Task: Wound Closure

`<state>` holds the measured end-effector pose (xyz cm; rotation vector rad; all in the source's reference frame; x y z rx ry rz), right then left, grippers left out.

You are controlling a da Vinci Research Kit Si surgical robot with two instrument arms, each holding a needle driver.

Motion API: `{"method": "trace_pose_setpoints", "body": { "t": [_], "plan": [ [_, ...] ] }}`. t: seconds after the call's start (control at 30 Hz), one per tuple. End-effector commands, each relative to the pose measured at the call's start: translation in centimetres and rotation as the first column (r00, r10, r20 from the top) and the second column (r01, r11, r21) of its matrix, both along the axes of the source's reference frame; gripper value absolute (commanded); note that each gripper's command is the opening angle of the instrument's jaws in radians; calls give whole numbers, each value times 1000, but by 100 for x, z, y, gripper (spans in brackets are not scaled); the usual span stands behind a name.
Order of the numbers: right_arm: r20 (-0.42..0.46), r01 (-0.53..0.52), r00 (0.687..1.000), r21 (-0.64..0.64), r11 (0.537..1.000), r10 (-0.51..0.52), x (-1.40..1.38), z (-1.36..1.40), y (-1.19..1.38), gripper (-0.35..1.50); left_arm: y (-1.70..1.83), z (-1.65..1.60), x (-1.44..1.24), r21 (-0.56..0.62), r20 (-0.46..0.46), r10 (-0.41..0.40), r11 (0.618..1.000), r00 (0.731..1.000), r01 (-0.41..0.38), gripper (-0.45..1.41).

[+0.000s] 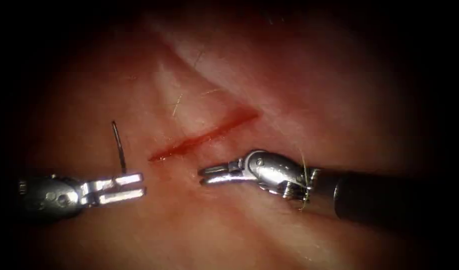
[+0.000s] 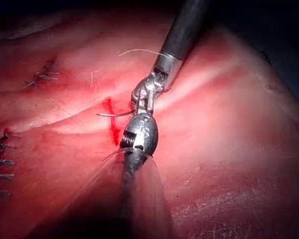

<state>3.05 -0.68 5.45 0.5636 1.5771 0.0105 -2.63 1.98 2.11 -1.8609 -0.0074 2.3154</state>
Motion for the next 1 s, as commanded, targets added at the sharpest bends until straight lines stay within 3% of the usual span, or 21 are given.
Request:
{"method": "trace_pose_setpoints", "body": {
  "t": [0.03, 0.27, 0.5, 0.63, 0.8, 1.0],
  "plan": [
    [9, 7, 1000, 34, 999, -7, -2, 1, -3, -35, -2, 7, -8, -1, 5, 2, 1000, 1000, -2, -45],
    [14, 17, 1000, 53, 998, -17, -35, -14, -20, -35, -3, 8, -14, -2, 6, 9, 1000, 1000, -9, -45],
    [12, 61, 998, 45, 997, -62, -88, -47, -50, -35, -5, 8, -16, -2, 10, 17, 1000, 1000, -17, -45],
    [20, 117, 993, 29, 993, -118, -122, -74, -74, -35, -9, 1, -4, -1, 33, 43, 999, 999, -43, -45],
    [20, 118, 993, 28, 993, -118, -131, -81, -80, -35, -17, -17, 19, 3, 68, 102, 995, 992, -102, -45],
    [54, 161, 985, 6, 987, -161, -136, -77, -87, -35, -24, -31, 24, 1, 99, 133, 991, 986, -134, -45]
  ]
}}
